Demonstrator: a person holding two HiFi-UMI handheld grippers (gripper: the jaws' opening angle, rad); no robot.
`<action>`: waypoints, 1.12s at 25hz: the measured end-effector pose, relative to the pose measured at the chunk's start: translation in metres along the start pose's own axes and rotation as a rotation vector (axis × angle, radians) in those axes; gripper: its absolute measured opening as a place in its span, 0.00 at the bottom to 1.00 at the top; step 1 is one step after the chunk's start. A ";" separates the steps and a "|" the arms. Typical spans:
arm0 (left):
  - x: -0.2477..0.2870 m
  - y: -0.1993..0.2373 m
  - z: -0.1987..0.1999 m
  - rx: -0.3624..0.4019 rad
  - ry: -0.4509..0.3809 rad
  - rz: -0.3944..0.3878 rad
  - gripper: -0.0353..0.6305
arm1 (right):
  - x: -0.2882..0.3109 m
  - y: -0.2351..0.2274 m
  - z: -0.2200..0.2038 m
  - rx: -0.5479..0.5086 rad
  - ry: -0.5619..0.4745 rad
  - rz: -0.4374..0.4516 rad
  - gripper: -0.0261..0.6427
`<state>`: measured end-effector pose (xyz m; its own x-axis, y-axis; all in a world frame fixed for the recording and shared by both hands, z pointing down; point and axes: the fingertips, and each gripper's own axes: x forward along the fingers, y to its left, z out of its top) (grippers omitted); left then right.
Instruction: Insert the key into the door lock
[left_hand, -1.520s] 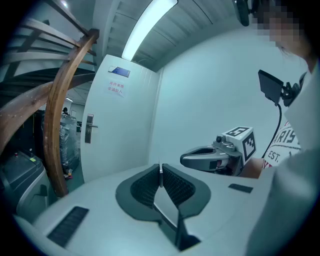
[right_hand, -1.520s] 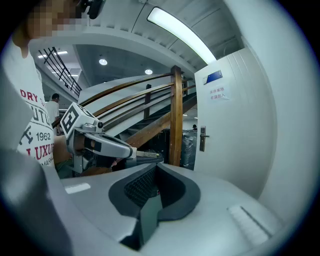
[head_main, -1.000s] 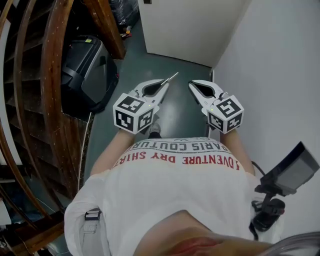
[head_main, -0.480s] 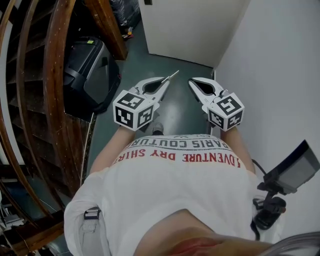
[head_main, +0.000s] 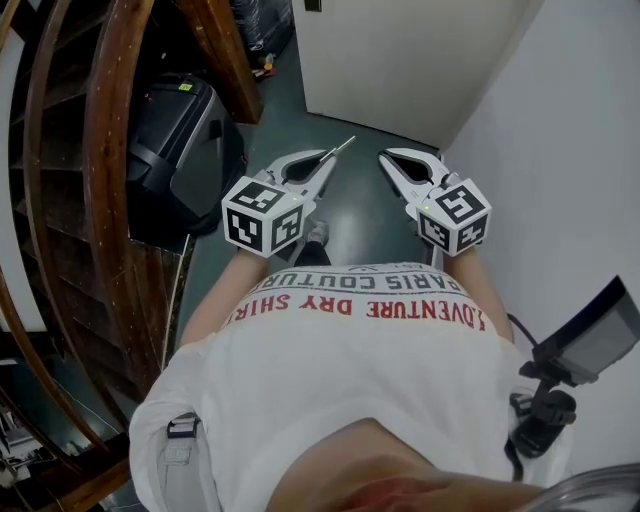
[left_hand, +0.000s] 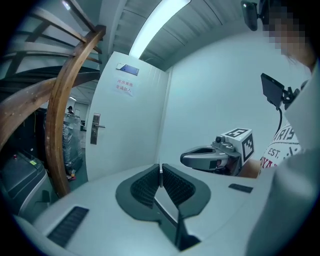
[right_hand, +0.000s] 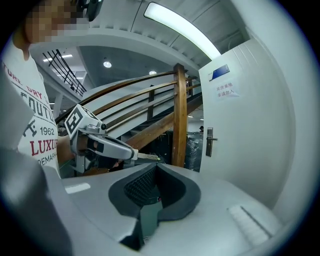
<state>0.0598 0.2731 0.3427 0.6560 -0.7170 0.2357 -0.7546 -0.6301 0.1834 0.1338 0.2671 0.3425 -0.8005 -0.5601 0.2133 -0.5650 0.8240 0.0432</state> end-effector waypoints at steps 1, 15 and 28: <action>0.008 0.016 0.004 -0.009 -0.002 -0.002 0.09 | 0.015 -0.010 0.001 0.002 0.004 -0.001 0.04; 0.185 0.318 0.108 0.001 0.032 -0.027 0.09 | 0.272 -0.246 0.044 0.066 0.012 -0.116 0.04; 0.285 0.432 0.146 -0.030 0.021 -0.034 0.09 | 0.366 -0.355 0.055 0.041 0.010 -0.123 0.04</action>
<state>-0.0762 -0.2473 0.3495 0.6813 -0.6883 0.2492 -0.7319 -0.6449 0.2199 0.0304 -0.2345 0.3515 -0.7229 -0.6556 0.2182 -0.6667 0.7448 0.0294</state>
